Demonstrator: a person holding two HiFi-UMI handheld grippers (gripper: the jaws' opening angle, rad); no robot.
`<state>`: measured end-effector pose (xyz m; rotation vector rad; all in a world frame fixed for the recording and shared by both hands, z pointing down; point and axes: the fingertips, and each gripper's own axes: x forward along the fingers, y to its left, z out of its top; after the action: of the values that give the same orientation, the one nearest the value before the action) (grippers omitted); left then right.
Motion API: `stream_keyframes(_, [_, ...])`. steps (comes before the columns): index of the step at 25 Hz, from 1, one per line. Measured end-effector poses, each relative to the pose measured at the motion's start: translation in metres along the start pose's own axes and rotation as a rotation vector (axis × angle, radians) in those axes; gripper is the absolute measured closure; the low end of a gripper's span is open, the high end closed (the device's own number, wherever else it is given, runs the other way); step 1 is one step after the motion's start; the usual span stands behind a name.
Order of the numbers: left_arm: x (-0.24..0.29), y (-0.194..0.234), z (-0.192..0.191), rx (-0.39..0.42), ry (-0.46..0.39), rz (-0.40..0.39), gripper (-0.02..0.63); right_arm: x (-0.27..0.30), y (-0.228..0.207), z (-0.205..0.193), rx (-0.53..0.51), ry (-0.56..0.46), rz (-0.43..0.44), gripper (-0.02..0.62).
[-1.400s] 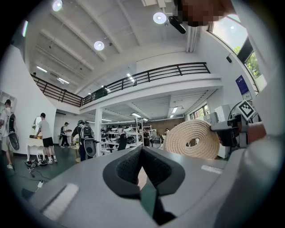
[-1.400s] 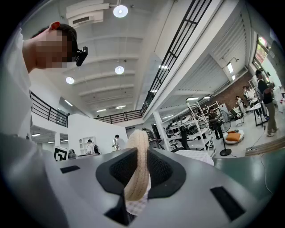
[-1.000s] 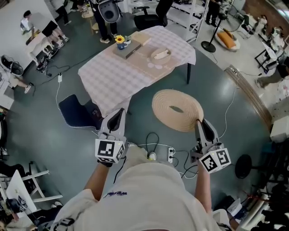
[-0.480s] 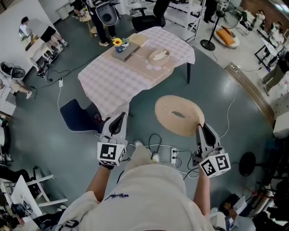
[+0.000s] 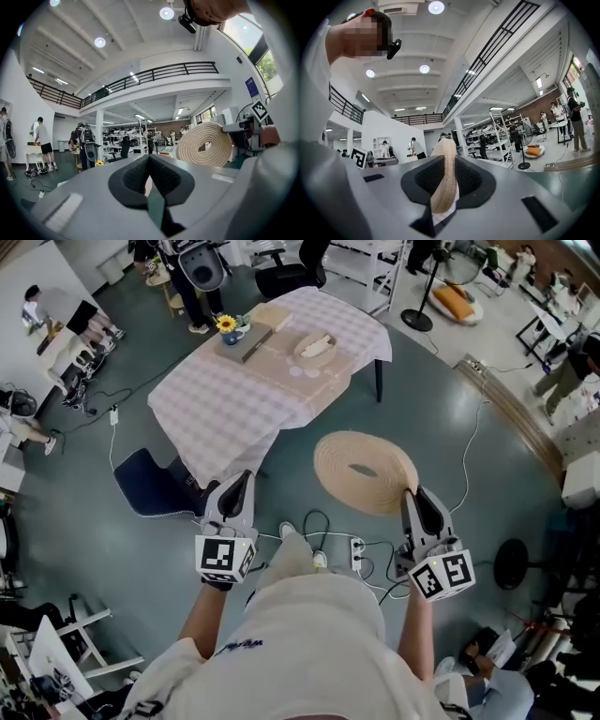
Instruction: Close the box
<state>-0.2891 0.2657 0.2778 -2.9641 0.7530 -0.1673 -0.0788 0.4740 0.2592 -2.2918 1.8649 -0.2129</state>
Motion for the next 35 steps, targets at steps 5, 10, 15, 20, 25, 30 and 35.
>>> stream_keyframes(5, [0.0,0.001,-0.001,0.003,0.006,-0.002,0.604,0.002,0.001,-0.003,0.006,-0.001,-0.011,0.52])
stream_keyframes(10, [0.001,0.008,-0.006,-0.007,0.02,0.014,0.604,0.009,-0.004,-0.008,0.032,0.009,-0.018,0.52])
stream_keyframes(15, [0.013,0.008,-0.018,-0.02,0.054,0.021,0.604,0.023,-0.013,-0.015,0.029,0.05,-0.01,0.52])
stream_keyframes(20, [0.036,0.013,-0.031,-0.022,0.084,0.016,0.604,0.044,-0.029,-0.022,0.033,0.067,-0.025,0.52])
stream_keyframes(25, [0.068,0.023,-0.027,-0.028,0.083,0.02,0.604,0.07,-0.047,-0.018,0.041,0.079,-0.032,0.52])
stream_keyframes(30, [0.108,0.03,-0.029,-0.039,0.106,0.007,0.604,0.104,-0.066,-0.013,0.044,0.098,-0.027,0.52])
stream_keyframes(35, [0.156,0.048,-0.019,-0.043,0.111,-0.006,0.604,0.146,-0.085,-0.002,0.057,0.107,-0.038,0.52])
